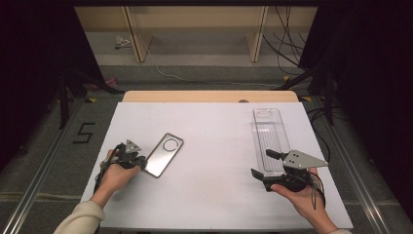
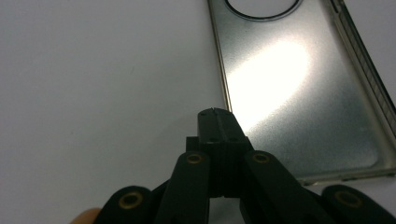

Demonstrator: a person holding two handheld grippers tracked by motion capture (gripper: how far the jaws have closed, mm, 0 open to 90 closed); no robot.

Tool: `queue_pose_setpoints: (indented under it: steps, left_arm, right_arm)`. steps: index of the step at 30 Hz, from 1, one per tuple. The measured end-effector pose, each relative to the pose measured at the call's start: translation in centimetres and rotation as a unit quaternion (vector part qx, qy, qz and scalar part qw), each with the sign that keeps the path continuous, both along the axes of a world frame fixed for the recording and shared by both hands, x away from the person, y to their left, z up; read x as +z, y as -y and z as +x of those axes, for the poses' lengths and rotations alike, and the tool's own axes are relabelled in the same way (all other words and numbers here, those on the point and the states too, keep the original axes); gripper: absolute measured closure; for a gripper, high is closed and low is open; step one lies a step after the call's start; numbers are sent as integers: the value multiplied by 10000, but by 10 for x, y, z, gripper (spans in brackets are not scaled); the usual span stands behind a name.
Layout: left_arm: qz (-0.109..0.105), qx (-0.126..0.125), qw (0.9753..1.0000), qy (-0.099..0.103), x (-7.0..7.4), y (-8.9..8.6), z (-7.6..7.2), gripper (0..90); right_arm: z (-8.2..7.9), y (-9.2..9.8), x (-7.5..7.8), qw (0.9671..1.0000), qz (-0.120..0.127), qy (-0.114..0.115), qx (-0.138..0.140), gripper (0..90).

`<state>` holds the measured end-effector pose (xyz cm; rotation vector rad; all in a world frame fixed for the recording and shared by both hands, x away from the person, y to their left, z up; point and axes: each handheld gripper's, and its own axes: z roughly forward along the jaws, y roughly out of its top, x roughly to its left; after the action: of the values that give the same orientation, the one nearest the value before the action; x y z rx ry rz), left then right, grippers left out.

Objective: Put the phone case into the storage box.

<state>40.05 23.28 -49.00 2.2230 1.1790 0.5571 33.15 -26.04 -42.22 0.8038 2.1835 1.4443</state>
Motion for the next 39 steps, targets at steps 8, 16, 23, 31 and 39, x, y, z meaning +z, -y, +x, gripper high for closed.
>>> queue_pose_setpoints:
  steps: [8, 16, 23, 31, 39]
  left_arm:
    - [185, -247, 9995, -115, 3, 10, -13, 896]
    - [229, -490, 9984, -162, 4, 16, -29, 896]
    - [309, -536, 9979, -166, 4, 18, -30, 896]
    - [313, -615, 9974, -216, 6, 21, -31, 896]
    - [337, -632, 9972, -225, 6, 22, -31, 895]
  right_arm:
    - [0, 1, 1, 10000, 1, 21, -25, 168]
    - [0, 0, 0, 10000, -4, 16, -9, 169]
    - [0, 0, 0, 10000, -10, 12, -12, 169]
    - [-1, 0, 1, 10000, -12, 18, -12, 169]
    - [0, 0, 0, 10000, -9, 18, -9, 169]
